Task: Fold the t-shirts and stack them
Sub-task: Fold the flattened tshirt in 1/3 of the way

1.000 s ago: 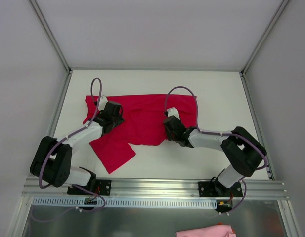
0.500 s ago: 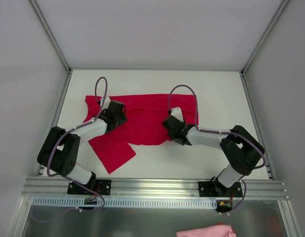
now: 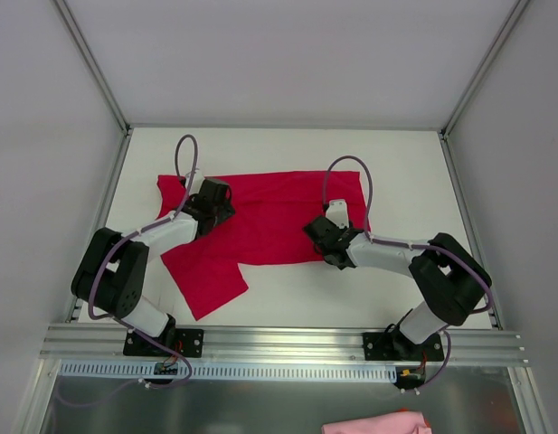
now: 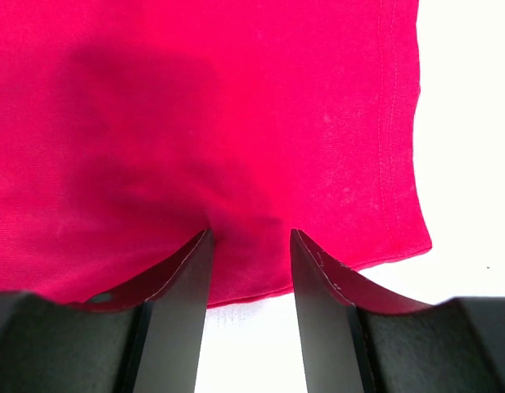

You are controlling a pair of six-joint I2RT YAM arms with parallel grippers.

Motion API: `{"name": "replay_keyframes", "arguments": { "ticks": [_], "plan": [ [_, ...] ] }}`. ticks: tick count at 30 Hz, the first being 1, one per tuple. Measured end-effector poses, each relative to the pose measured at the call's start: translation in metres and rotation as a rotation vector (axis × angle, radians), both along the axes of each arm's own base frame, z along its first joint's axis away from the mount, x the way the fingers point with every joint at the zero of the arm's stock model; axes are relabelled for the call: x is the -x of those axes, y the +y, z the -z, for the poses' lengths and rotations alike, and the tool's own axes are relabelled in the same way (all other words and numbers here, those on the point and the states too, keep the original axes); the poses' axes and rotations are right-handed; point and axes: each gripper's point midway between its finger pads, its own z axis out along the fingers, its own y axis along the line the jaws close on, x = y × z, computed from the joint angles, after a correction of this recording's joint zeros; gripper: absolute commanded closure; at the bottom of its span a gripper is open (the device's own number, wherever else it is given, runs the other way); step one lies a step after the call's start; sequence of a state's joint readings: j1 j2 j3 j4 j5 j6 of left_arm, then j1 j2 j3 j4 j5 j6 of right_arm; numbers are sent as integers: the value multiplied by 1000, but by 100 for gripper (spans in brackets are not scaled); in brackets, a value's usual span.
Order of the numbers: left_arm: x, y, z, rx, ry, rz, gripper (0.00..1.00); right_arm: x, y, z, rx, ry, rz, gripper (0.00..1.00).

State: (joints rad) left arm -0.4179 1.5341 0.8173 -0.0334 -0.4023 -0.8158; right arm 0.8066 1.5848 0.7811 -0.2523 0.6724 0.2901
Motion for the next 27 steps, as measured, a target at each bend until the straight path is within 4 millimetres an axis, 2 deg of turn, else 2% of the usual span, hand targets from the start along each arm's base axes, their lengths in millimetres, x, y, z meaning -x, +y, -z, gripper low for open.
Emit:
{"name": "replay_keyframes", "arguments": {
  "ticks": [9,15,27],
  "plan": [
    [-1,0,5,-2,9,-2,53,0,-1,0,5,0,3,53],
    [-2,-1,15,-6,25,-2,51,0,-1,0,6,0,3,53],
    [3,1,21,-7,37,-14,47,0,-1,0,6,0,3,53]
  ]
}}
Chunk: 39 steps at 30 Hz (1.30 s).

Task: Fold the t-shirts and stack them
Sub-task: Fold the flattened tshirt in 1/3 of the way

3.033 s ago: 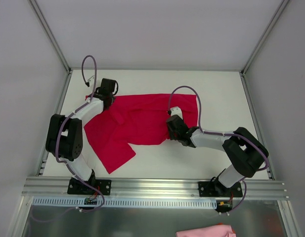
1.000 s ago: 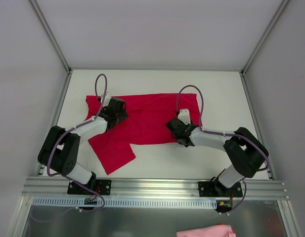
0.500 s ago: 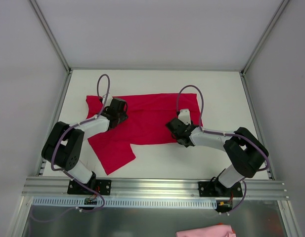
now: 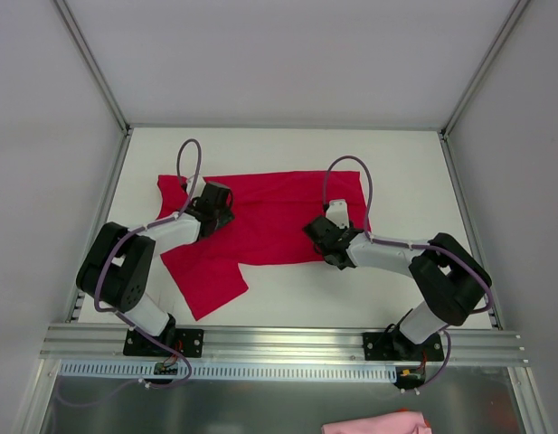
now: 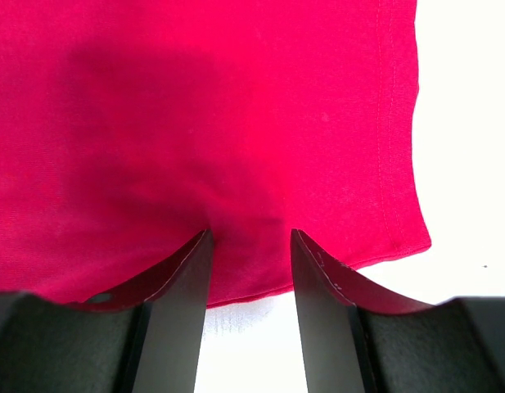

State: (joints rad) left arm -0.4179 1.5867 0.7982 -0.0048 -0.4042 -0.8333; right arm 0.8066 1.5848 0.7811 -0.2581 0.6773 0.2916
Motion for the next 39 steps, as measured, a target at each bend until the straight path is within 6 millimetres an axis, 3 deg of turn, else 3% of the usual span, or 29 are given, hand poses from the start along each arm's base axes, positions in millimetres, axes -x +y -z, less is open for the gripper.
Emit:
{"name": "replay_keyframes", "arguments": {
  "ticks": [8,11,12,16,21,24,25,34,39],
  "plan": [
    [4,2,1,6,2,-11,49,0,0,0,0,0,0,53],
    [5,2,2,8,2,-14,61,0,0,0,0,0,0,53],
    [5,2,2,9,3,-15,73,0,0,0,0,0,0,53],
    [5,3,4,2,7,-18,93,0,0,0,0,0,-1,53],
    [6,5,11,-11,24,-21,94,0,0,0,2,1,-3,53],
    [3,4,6,-16,22,-21,87,0,0,0,2,1,-4,53],
    [0,3,3,-17,19,-22,84,0,0,0,3,1,-4,53],
    [-25,-6,-34,-30,-30,13,84,0,0,0,5,2,-7,53],
    [-55,-18,-57,-50,-70,52,87,0,0,0,7,2,-9,53]
  ]
}}
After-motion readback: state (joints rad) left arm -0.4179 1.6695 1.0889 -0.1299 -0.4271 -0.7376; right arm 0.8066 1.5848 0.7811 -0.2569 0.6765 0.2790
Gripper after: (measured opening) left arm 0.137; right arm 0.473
